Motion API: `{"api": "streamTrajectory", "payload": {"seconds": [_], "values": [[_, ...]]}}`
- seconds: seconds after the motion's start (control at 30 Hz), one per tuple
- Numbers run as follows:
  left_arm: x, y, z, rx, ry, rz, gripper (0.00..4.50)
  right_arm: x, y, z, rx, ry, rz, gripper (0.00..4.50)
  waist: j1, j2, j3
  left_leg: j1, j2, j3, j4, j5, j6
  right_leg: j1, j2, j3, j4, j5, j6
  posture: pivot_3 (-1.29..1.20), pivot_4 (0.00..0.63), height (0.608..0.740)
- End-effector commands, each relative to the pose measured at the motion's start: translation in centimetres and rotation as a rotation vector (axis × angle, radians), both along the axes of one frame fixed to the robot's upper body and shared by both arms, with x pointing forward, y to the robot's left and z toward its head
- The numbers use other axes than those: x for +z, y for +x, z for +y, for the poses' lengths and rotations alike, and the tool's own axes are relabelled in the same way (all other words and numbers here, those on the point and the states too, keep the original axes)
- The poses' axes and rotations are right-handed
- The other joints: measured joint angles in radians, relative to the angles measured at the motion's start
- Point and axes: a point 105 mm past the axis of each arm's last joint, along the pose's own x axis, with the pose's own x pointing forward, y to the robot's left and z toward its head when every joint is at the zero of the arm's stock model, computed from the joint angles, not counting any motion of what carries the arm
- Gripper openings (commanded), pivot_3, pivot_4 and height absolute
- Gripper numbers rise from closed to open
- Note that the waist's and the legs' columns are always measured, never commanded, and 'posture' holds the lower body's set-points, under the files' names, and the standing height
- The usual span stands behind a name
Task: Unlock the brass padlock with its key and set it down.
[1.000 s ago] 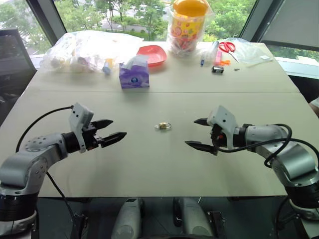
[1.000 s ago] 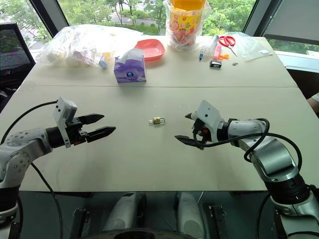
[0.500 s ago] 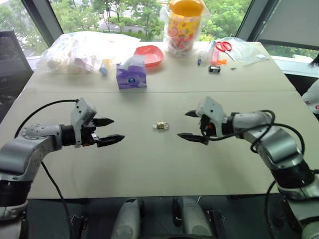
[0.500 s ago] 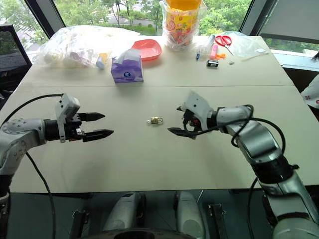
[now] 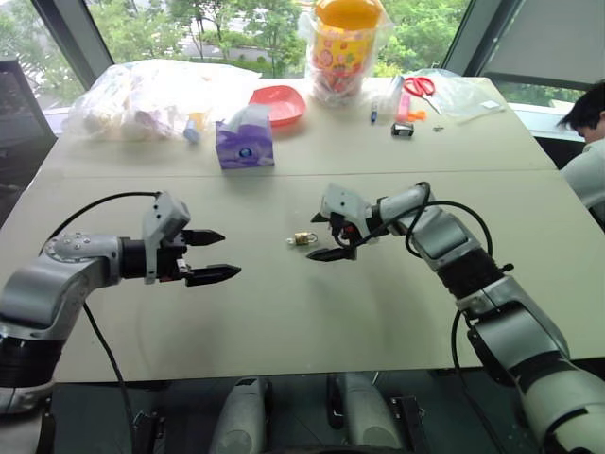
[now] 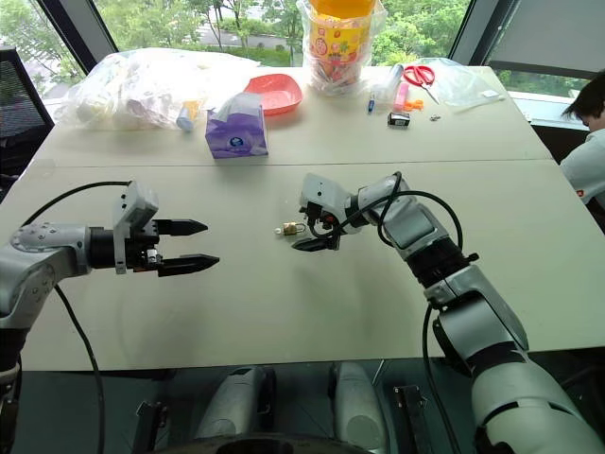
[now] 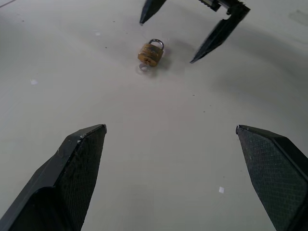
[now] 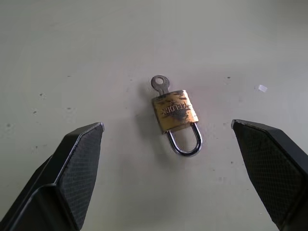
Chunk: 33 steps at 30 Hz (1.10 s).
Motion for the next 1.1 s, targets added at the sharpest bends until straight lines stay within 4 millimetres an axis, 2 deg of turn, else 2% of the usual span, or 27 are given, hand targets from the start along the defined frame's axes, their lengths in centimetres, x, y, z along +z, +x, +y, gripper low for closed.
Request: {"api": "streamTrajectory", "payload": {"seconds": [0.03,0.23,0.27,0.3,0.47,0.5,0.8,1.03,1.1], "values": [[1.3,-0.2,-0.1,0.019,-0.014,-0.064,4.50,1.0,0.9,1.1,0.037,0.001,-0.043,4.45,0.000,0.000,0.000,0.000,0.000,0.000,0.000,0.000,0.000,0.000,0.000,0.000,0.001,0.000,0.000,0.00,0.150,0.740],[1.2,-0.4,0.0,0.047,-0.013,-0.071,4.50,-0.3,1.4,2.1,0.057,-0.025,-0.021,4.45,0.001,0.000,0.000,0.001,0.000,0.000,0.000,0.000,0.000,0.001,0.000,0.000,0.001,0.001,0.001,0.00,0.150,0.740],[1.2,-0.4,0.0,0.049,-0.014,-0.072,4.50,-0.6,1.4,2.2,0.061,-0.036,-0.014,3.93,0.000,0.000,0.000,0.001,0.000,0.000,0.000,0.000,0.000,0.001,0.000,0.000,0.001,0.001,0.001,0.00,0.150,0.740],[1.3,-0.5,-0.1,0.051,-0.015,-0.075,4.50,-0.9,1.4,2.1,0.072,-0.053,-0.012,3.66,-0.001,0.000,0.000,0.001,0.000,0.000,0.000,0.000,0.000,0.001,0.000,0.000,0.001,0.001,0.001,0.00,0.150,0.740],[1.3,-0.5,0.1,0.072,-0.019,-0.080,4.50,-1.5,1.3,1.1,0.099,-0.106,-0.032,1.01,0.000,0.000,0.000,0.004,0.000,0.000,0.000,0.000,0.000,0.004,0.000,0.000,0.001,0.001,0.001,0.00,0.150,0.740],[1.3,-0.5,0.1,0.073,-0.020,-0.079,4.50,-1.6,1.2,0.9,0.105,-0.114,-0.039,0.68,0.001,0.000,0.000,0.005,0.000,0.000,0.000,0.000,0.000,0.004,0.000,0.000,0.001,0.000,0.000,0.00,0.150,0.740],[1.1,0.2,-0.4,0.065,-0.032,-0.085,4.50,-1.5,1.2,0.9,0.074,-0.076,-0.079,0.70,0.002,0.000,0.000,0.006,-0.001,-0.001,0.000,0.000,-0.001,0.006,-0.001,0.000,0.001,0.000,-0.001,0.00,0.150,0.740],[1.2,0.9,-0.9,0.044,-0.034,-0.094,4.50,-2.1,1.6,0.7,0.015,-0.069,-0.081,4.15,0.000,0.000,0.000,0.007,-0.001,0.000,0.000,0.001,-0.001,0.007,-0.001,0.000,0.001,0.000,-0.001,0.00,0.150,0.740],[1.2,1.0,-0.9,0.044,-0.031,-0.097,4.50,-1.9,1.7,0.4,0.008,-0.072,-0.082,4.15,0.000,0.000,0.000,0.007,-0.001,-0.001,0.000,0.001,-0.001,0.007,0.000,0.000,0.001,0.000,0.000,0.00,0.150,0.740]]}}
